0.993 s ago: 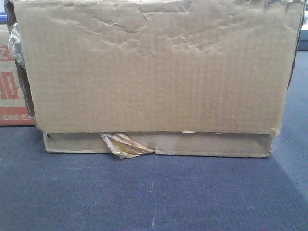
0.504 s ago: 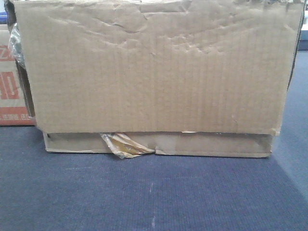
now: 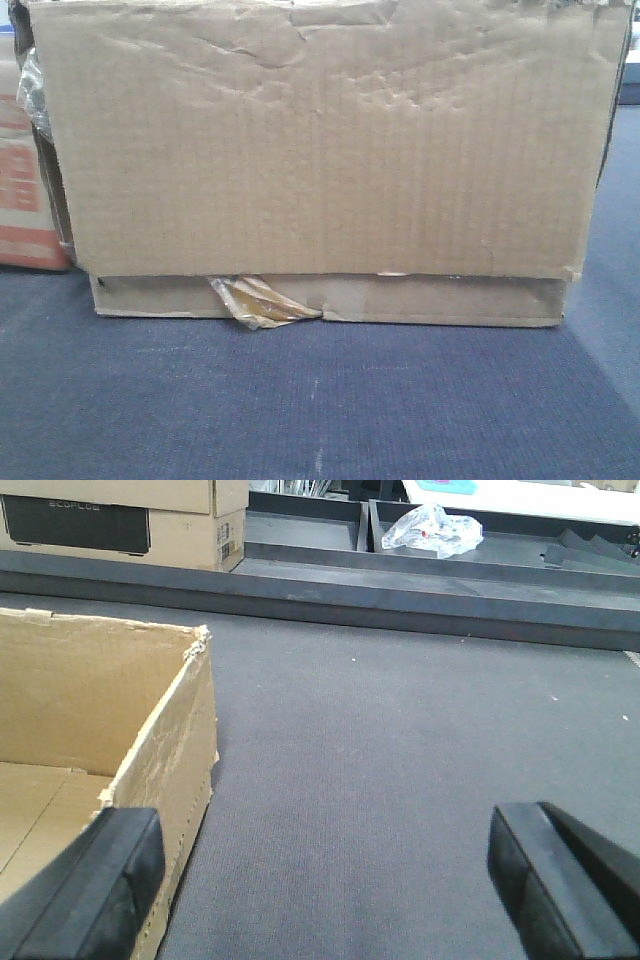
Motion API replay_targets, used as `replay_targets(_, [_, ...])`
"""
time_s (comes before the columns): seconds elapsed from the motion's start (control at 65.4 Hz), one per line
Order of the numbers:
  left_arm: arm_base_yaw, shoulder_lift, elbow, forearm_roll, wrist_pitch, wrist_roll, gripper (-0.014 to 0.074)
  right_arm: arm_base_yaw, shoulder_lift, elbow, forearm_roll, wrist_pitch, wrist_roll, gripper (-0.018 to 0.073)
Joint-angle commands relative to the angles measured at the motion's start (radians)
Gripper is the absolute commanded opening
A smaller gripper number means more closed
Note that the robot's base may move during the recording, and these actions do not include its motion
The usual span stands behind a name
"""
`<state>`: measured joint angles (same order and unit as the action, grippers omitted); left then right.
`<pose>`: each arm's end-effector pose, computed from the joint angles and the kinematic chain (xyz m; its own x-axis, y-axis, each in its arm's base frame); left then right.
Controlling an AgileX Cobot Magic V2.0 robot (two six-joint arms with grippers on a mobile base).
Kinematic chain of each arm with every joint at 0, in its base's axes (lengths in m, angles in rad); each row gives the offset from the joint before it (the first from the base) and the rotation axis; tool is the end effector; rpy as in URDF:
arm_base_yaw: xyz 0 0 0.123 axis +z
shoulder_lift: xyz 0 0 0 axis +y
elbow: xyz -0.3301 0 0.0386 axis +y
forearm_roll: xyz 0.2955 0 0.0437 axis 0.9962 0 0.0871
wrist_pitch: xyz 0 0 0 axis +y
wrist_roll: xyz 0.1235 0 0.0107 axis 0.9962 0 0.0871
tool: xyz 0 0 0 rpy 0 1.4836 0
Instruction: Stack two boxes on right shelf middle
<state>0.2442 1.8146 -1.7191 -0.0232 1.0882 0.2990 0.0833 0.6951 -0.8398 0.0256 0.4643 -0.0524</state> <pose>0.4586 0.1116 0.3391 -0.8937 0.0702 -0.4432 0.0223 0.9934 0.1123 0.1772 0.0162 0.4213 -0.2265 -0.0485 -0.9728 -0.1010 0.9945 -0.0261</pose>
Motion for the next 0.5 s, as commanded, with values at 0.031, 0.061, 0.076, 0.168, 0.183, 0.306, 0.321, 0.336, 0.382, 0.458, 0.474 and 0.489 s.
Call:
replay_targets(0.031, [0.002,-0.091,-0.011,0.082,-0.025,-0.096,-0.0111,0.001,0.002,-0.008,-0.013,-0.008,-0.001,0.056])
replay_targets(0.061, [0.002,-0.105,-0.011,0.092,-0.03,-0.111,-0.0111,0.001,0.002,-0.008,-0.013,-0.008,-0.001,0.056])
replay_targets(0.076, [0.002,-0.119,-0.011,0.102,-0.031,-0.126,-0.0111,0.001,0.002,-0.008,-0.013,-0.008,-0.001,0.056])
replay_targets(0.168, [0.002,-0.171,-0.024,0.116,-0.038,-0.162,-0.0111,0.001,0.002,-0.008,-0.013,-0.008,-0.001,0.056])
replay_targets(0.183, [0.002,-0.183,-0.031,0.116,-0.038,-0.17,-0.0111,0.001,0.002,-0.008,-0.013,-0.008,-0.001,0.056])
replay_targets(0.306, [-0.002,-0.241,-0.102,0.097,-0.013,-0.208,-0.0111,0.001,0.002,-0.008,-0.013,-0.008,-0.001,0.056])
replay_targets(0.321, [-0.002,-0.247,-0.113,0.086,-0.011,-0.209,-0.0111,0.001,0.002,-0.008,-0.013,-0.008,-0.001,0.056])
replay_targets(0.336, [-0.002,-0.255,-0.125,0.076,-0.009,-0.209,-0.0111,0.001,0.002,-0.008,-0.013,-0.008,-0.001,0.056])
replay_targets(0.382, [-0.002,-0.267,-0.164,0.051,-0.001,-0.216,-0.0111,0.001,0.002,-0.008,-0.013,-0.008,-0.001,0.056])
replay_targets(0.458, [-0.015,-0.289,-0.244,-0.006,0.005,-0.257,-0.0111,0.001,0.002,-0.008,-0.013,-0.008,-0.001,0.056])
replay_targets(0.474, [-0.02,-0.295,-0.257,-0.013,0.005,-0.264,-0.0111,0.001,0.002,-0.008,-0.013,-0.008,-0.001,0.056])
replay_targets(0.489, [-0.026,-0.297,-0.27,-0.018,0.005,-0.271,-0.0111,0.001,0.002,-0.008,-0.013,-0.008,-0.001,0.056])
